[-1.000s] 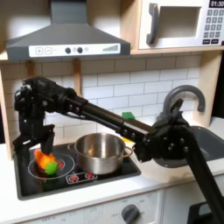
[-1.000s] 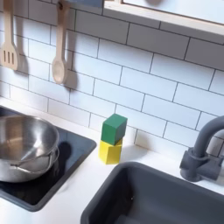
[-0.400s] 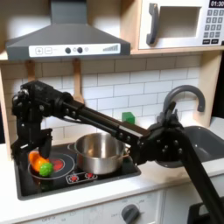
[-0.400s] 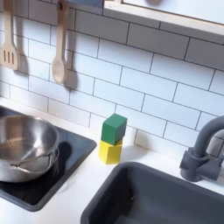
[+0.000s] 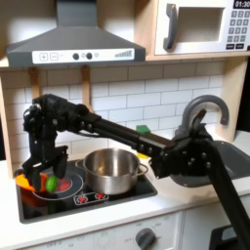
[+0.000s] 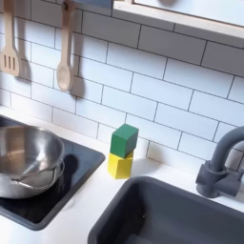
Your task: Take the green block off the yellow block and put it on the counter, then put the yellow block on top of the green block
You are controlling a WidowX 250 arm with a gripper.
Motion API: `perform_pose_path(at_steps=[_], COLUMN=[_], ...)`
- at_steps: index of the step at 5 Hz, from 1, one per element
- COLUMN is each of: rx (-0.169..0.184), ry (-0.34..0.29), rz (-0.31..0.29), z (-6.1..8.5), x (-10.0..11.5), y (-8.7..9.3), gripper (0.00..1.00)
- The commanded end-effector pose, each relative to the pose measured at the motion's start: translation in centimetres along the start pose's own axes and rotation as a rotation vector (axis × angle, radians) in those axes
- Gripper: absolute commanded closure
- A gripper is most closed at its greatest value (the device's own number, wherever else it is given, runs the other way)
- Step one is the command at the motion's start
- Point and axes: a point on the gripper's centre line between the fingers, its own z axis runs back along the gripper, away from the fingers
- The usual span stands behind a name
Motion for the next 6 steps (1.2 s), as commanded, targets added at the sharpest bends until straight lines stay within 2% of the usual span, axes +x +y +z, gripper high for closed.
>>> perform_pose_path(at_steps=[1,2,3,4,5,6], rx=[0.009,0.023,0.049,0.055,0.060,0.059], ry=[-0.013,-0.033,-0.035,-0.027,-0.021,-0.022], rz=[0.032,0.076,0.092,0.104,0.088,0.083], z=[-0.3,0.2,0.0,-0.7,-0.9,-1.1], x=[0.7,1.3,2.1,2.5,2.2,2.3], y=[0.2,0.3,0.5,0.5,0.1,0.2], gripper=[0.00,0.00,0.00,0.18,0.26,0.70])
